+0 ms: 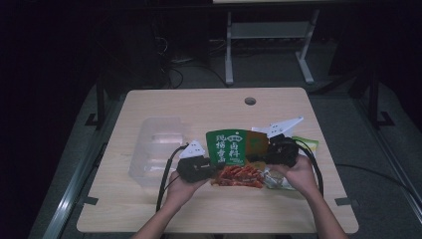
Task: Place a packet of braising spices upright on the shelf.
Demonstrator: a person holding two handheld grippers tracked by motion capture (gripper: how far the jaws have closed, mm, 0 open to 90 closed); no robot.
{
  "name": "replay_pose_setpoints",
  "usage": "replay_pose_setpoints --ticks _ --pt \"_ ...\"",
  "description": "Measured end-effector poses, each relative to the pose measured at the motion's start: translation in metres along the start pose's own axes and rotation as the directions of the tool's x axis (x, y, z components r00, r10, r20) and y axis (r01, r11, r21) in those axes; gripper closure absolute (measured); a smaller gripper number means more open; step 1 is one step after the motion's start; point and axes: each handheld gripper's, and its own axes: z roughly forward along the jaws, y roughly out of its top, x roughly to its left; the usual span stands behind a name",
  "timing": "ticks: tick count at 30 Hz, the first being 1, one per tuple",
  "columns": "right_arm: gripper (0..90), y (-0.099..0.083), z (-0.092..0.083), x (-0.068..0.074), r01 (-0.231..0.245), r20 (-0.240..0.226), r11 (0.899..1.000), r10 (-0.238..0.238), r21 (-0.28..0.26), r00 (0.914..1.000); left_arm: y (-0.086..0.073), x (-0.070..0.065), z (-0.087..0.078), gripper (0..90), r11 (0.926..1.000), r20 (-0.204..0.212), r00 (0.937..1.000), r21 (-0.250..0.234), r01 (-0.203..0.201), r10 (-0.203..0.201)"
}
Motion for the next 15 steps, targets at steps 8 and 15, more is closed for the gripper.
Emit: replay_pose_setpoints --ticks 8,15 --pt "89.6 0.001 -0.006 0.009 0.005 0.01 0.998 -0.004 -0.061 0.9999 -0.002 -0.004 -0.013 48.1 0.9999 -0.045 0.9989 -0.007 -0.009 0.009" --pt "89.7 0.011 -0.018 0.015 0.003 0.044 0.995 0.001 -0.102 0.999 -0.007 -0.011 -0.022 39.2 0.9997 -0.084 0.9962 0.007 -0.024 0.025"
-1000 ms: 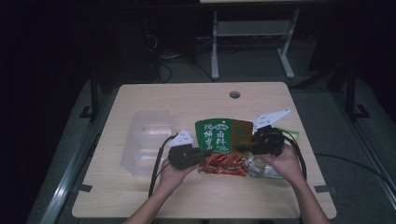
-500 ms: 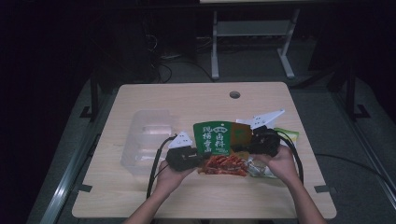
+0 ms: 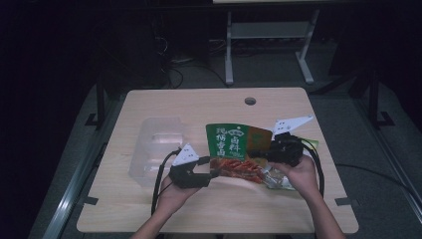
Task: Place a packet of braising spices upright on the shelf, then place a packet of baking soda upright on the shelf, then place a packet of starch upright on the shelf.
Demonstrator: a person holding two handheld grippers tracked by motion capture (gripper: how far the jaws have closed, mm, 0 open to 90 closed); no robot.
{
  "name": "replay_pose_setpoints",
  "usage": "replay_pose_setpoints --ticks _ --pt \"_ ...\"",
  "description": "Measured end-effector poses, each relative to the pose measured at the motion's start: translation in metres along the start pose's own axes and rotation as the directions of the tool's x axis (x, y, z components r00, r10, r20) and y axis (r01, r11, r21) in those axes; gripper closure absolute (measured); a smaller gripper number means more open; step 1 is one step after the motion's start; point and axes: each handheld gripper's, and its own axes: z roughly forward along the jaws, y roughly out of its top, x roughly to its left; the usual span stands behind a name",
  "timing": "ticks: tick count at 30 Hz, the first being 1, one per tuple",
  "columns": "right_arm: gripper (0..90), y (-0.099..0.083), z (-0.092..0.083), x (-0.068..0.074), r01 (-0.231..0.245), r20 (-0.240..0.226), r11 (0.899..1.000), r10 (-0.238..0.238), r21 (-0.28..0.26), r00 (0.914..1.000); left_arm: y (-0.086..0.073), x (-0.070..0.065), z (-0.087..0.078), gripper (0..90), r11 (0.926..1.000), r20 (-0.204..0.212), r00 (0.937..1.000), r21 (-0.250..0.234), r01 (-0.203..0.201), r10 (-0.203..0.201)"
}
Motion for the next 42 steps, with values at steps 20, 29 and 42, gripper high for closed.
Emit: replay_pose_setpoints --ticks 20,29,42 --pt "89.6 0.048 0.0 0.004 0.052 0.056 0.999 -0.052 0.011 0.997 -0.018 -0.019 -0.005 28.2 0.9957 0.007 0.9959 0.02 -0.09 0.09" --pt "89.7 0.071 0.01 0.007 0.078 0.041 0.996 -0.079 0.033 0.996 -0.019 -0.022 -0.007 27.7 0.9962 0.007 0.9963 0.01 -0.086 0.086" --pt "89.7 0.092 0.026 0.007 0.105 0.009 0.993 -0.106 0.044 0.9943 -0.019 -0.024 -0.007 27.1 0.9939 0.012 0.9942 0.026 -0.107 0.107"
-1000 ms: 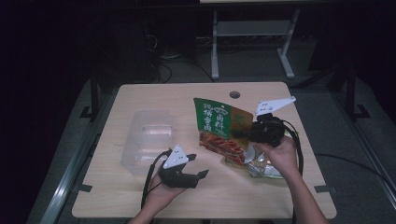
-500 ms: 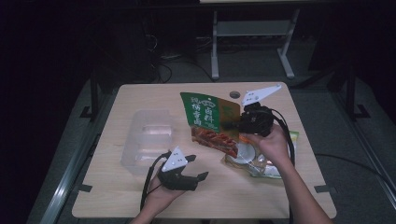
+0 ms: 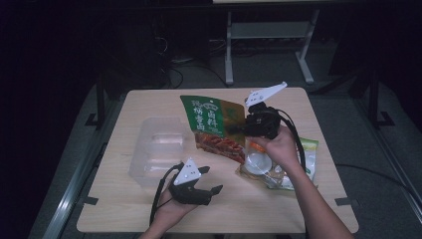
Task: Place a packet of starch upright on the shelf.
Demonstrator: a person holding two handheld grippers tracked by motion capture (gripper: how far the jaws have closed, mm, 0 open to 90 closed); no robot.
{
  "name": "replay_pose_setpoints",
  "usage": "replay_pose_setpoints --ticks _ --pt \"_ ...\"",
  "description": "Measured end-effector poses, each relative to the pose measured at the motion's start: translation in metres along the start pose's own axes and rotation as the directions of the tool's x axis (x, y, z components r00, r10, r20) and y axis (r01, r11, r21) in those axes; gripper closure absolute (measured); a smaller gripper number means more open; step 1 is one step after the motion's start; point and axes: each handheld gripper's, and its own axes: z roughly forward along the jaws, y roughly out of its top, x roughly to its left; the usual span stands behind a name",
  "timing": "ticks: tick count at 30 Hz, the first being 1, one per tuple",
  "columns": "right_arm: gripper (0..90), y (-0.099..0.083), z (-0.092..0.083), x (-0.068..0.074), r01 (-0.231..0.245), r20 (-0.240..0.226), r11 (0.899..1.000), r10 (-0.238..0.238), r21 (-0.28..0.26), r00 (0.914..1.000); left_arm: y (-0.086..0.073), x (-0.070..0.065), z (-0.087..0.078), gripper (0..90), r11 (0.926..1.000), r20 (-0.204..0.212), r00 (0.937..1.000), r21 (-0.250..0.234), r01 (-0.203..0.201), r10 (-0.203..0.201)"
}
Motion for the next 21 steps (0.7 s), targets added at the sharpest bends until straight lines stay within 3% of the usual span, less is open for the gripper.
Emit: replay_pose_setpoints --ticks 11,21 --pt "89.7 0.017 0.011 0.001 0.021 -0.017 1.0 -0.021 0.008 0.9996 -0.001 -0.002 0.002 27.1 0.9998 0.006 0.9998 0.003 -0.019 0.019" --pt "89.7 0.037 0.028 0.001 0.038 -0.052 0.999 -0.039 -0.022 0.9979 -0.002 -0.004 0.002 27.1 0.9997 0.018 0.9996 -0.001 -0.024 0.024"
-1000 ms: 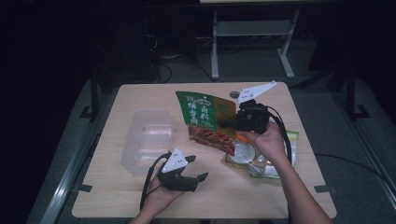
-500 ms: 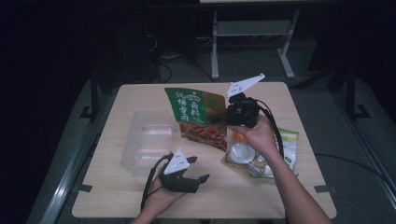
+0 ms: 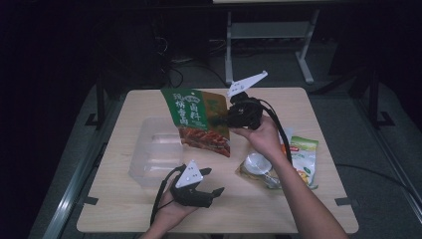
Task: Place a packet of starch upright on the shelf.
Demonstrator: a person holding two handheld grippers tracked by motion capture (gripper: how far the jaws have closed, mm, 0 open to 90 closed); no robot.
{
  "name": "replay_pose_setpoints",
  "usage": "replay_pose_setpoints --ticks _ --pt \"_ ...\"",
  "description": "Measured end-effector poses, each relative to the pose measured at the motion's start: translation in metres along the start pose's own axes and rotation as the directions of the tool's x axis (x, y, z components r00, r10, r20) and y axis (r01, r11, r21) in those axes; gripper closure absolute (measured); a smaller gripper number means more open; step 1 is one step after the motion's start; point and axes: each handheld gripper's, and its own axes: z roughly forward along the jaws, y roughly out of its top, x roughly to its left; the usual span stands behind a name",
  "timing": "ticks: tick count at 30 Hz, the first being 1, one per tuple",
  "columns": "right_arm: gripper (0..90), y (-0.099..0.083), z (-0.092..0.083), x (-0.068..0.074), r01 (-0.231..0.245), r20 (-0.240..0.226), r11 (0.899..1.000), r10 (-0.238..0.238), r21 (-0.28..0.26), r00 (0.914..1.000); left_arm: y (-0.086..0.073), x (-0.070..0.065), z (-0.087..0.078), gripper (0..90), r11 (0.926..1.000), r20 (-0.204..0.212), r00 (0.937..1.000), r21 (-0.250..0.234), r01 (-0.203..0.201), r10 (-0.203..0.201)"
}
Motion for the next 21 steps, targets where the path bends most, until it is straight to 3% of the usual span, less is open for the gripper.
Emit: replay_pose_setpoints --ticks 15,21 --pt "89.7 0.025 0.04 -0.006 -0.003 -0.059 1.0 0.002 -0.017 0.9982 -0.003 0.001 -0.001 27.1 1.0 -0.009 0.9999 -0.004 0.006 -0.006" --pt "89.7 0.033 0.054 -0.012 -0.004 -0.058 1.0 0.003 -0.016 0.9983 -0.002 0.0 0.001 26.9 1.0 -0.002 1.0 -0.001 -0.008 0.008"
